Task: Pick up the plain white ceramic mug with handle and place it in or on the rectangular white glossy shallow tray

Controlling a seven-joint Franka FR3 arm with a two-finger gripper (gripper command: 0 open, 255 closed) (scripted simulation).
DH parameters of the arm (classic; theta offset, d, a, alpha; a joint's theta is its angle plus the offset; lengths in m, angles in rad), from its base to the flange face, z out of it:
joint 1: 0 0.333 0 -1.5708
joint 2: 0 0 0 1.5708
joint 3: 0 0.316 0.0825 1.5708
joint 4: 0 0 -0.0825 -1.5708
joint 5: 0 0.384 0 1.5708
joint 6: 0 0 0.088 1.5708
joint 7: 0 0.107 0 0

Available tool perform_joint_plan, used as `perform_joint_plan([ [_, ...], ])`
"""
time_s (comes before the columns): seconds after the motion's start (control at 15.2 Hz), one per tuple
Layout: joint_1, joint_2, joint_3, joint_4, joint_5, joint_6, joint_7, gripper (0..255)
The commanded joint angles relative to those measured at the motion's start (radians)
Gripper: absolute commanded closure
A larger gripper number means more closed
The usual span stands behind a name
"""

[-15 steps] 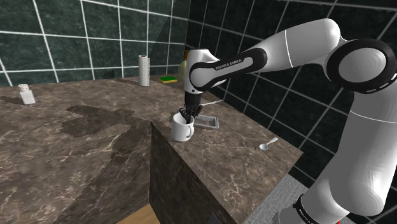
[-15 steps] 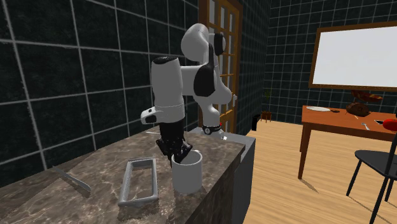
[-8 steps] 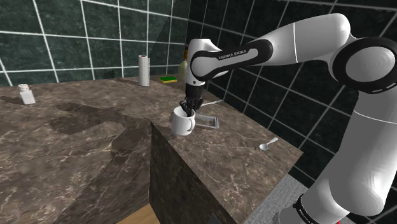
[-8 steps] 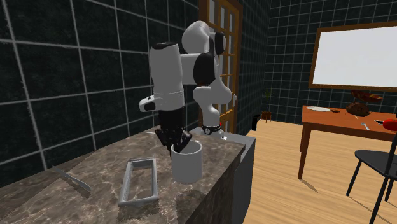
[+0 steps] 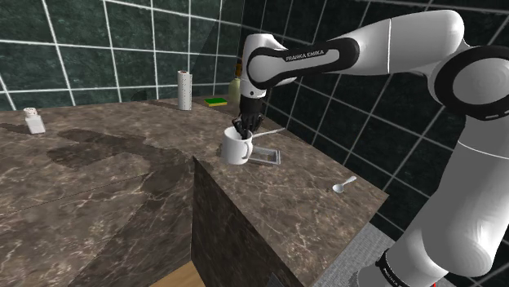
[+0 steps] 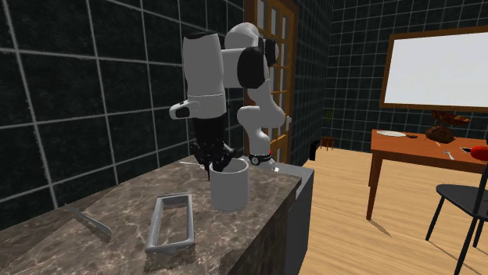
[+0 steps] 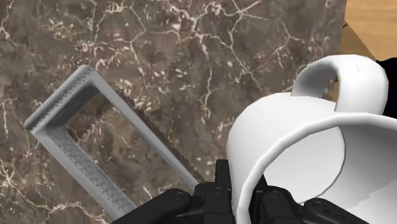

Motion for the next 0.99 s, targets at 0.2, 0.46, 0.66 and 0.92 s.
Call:
perform_joint_plan([
  [0.2,-0.013,-0.008,-0.008,0.039,0.001,-0.047,-0.021,255],
  [0.46,-0.063,0.015,-0.042,0.087,-0.001,-0.073,-0.105,255],
  [0.66,-0.1,0.041,-0.067,0.138,-0.003,-0.097,-0.167,255],
  [0.92,-0.154,0.097,-0.099,0.235,-0.004,-0.139,-0.254,255],
])
